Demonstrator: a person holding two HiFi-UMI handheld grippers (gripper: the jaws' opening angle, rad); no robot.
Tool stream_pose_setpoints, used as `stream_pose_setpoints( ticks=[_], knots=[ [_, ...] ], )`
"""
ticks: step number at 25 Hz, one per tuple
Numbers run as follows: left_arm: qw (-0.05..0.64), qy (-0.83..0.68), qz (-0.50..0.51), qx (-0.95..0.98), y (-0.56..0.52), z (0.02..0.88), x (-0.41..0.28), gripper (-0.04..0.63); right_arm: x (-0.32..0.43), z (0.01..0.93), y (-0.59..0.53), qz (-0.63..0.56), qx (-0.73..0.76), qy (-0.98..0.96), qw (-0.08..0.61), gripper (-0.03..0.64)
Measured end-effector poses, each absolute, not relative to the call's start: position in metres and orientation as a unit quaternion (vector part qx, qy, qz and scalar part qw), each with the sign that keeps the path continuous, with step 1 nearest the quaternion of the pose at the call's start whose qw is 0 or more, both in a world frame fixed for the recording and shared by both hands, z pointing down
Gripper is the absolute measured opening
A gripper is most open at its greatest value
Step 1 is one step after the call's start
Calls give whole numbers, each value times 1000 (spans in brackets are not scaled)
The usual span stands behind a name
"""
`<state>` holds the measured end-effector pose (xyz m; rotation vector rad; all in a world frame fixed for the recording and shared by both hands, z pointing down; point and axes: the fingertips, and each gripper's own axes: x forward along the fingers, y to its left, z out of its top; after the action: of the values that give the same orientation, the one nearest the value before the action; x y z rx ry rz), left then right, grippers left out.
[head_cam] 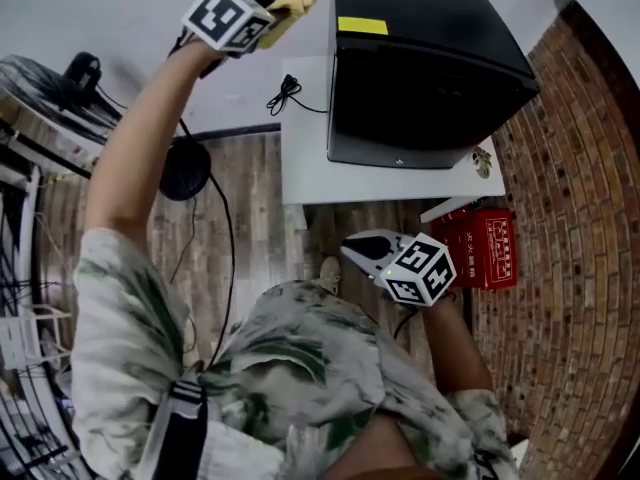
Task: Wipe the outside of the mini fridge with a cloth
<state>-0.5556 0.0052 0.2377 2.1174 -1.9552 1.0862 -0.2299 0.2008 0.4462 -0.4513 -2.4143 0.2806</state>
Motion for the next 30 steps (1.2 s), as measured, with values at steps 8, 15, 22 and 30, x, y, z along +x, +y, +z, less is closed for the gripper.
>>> stream_pose_setpoints(
  ticks=[8, 15, 22, 30],
  knots=[
    [34, -631, 279, 724, 11, 260, -513, 75, -235, 447, 231, 141, -127, -933, 305, 41],
    [38, -603, 251, 756, -5, 295, -543, 75, -309, 455, 220, 142, -149, -907, 366, 40],
    [14, -573, 222, 789, -8, 306, -554, 75, -423, 447, 217, 165, -216, -872, 407, 37],
    [-36, -568, 166, 806, -17, 292, -539, 75, -477, 465, 219, 218, -192, -865, 410, 35]
  ],
)
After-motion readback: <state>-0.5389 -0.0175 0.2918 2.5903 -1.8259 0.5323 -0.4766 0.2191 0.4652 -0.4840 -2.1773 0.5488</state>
